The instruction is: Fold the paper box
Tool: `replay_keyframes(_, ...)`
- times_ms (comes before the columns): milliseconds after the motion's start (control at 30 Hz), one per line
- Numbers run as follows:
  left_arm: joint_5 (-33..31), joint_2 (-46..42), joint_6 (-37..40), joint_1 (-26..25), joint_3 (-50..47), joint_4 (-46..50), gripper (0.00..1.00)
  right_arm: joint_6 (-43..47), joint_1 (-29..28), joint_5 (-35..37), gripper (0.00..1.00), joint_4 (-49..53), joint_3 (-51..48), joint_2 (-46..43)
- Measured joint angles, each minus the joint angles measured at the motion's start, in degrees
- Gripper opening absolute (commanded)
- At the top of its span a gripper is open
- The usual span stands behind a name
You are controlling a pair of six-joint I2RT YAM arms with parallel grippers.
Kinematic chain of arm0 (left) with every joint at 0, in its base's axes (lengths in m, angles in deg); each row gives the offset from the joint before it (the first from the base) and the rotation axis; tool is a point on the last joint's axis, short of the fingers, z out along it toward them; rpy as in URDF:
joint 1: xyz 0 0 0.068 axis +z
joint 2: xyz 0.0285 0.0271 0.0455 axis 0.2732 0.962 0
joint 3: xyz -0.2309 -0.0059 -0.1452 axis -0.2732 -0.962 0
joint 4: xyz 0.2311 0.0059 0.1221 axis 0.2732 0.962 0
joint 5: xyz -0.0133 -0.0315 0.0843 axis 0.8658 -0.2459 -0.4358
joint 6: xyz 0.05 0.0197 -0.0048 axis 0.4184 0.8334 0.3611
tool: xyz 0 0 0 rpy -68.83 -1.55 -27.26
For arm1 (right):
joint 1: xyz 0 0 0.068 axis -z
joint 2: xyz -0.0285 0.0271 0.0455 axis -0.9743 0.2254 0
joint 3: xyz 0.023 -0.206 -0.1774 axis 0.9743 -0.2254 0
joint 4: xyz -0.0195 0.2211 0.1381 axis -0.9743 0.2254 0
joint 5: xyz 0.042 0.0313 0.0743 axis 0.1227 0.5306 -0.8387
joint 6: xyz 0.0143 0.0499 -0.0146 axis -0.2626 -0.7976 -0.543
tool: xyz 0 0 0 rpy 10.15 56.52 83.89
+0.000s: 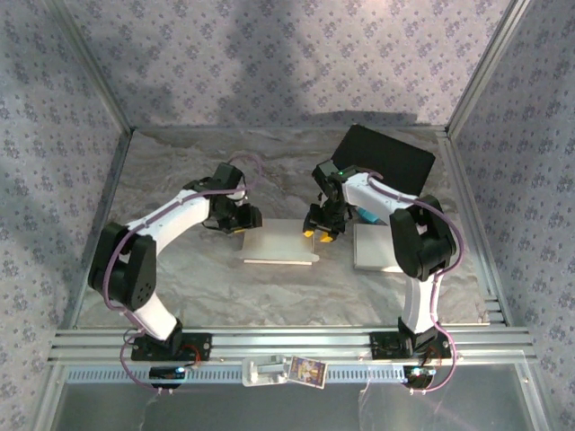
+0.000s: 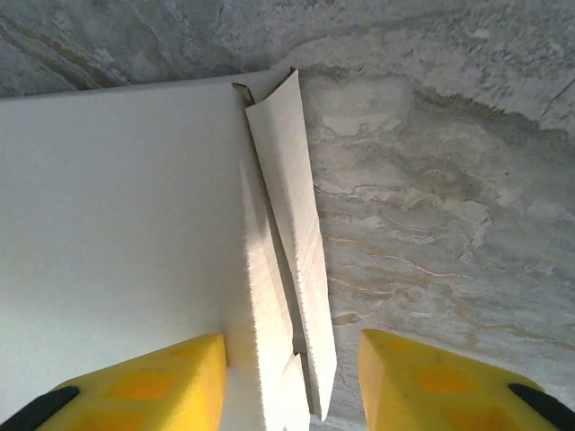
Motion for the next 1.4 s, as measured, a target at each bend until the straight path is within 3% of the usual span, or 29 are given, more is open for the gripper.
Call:
replay_keyframes(233,-2.5,-2.6,-0.2,0.4,-2.0,1.7,0.55,0.0,0.0,-0.9,0.55,-2.0,-1.3,-2.4)
replay_keyframes(600,1.3,-4.2,-0.2,1.3,-12.5,-6.2,0.53,-0.6,-0.2,-3.0,0.54,-5.8,-7.8,-3.8)
replay_keyframes(900,4.0,-4.2,-1.3,1.3,-17.7,-13.7,0.41,-1.3,-0.2,-3.5,0.49,-7.7,-9.0,-3.2)
replay_keyframes(1133,4.2,-4.2,-1.7,1.3,-18.6,-15.3,0.4,-1.4,-0.5,-3.5,0.47,-9.1,-10.0,-2.8)
replay_keyframes(1400,5.1,-5.3,-2.6,1.3,-21.1,-18.9,0.28,-1.9,-0.7,-4.6,0.3,-11.7,-11.2,-2.7)
